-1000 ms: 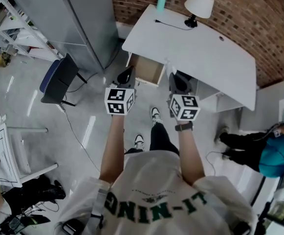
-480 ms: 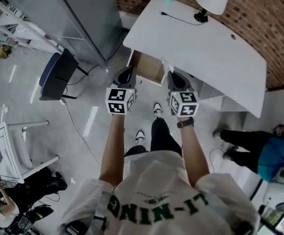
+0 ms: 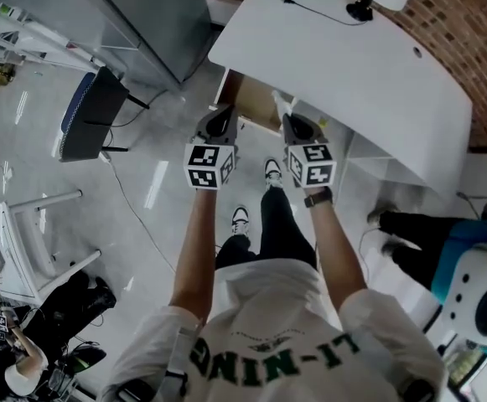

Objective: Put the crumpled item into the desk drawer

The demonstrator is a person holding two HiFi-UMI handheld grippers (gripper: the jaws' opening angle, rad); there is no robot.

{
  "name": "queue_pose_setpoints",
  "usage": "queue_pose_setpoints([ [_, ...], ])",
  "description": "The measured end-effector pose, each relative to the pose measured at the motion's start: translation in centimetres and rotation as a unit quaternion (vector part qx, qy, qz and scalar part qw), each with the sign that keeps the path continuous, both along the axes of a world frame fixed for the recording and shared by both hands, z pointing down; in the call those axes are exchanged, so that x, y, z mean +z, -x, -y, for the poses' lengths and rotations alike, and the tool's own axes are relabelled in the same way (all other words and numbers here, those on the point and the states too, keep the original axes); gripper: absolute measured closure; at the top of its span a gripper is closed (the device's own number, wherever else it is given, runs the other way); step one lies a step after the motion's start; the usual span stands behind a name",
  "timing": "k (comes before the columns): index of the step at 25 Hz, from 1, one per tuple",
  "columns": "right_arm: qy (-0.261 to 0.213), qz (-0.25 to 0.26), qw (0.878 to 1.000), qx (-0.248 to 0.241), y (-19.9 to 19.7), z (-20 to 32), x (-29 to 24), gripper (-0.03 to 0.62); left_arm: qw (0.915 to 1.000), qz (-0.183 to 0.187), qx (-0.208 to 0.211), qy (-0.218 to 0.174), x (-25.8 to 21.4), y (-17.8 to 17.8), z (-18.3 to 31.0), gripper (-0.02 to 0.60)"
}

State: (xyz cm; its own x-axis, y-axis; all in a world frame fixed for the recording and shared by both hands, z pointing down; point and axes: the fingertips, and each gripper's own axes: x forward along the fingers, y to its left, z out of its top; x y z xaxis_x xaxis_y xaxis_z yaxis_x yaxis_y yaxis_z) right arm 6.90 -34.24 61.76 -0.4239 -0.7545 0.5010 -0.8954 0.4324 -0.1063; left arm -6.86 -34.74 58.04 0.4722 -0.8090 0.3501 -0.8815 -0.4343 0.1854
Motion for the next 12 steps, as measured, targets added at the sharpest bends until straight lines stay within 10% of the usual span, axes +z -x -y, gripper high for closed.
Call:
queue_pose_setpoints([
  [12, 0.057, -0.01, 0.998, -0.029, 1.3, 3.7, 8.6, 0.59, 0.9997, 0.011, 0.011, 0.018, 6.8, -0.7, 3.7, 0.583],
])
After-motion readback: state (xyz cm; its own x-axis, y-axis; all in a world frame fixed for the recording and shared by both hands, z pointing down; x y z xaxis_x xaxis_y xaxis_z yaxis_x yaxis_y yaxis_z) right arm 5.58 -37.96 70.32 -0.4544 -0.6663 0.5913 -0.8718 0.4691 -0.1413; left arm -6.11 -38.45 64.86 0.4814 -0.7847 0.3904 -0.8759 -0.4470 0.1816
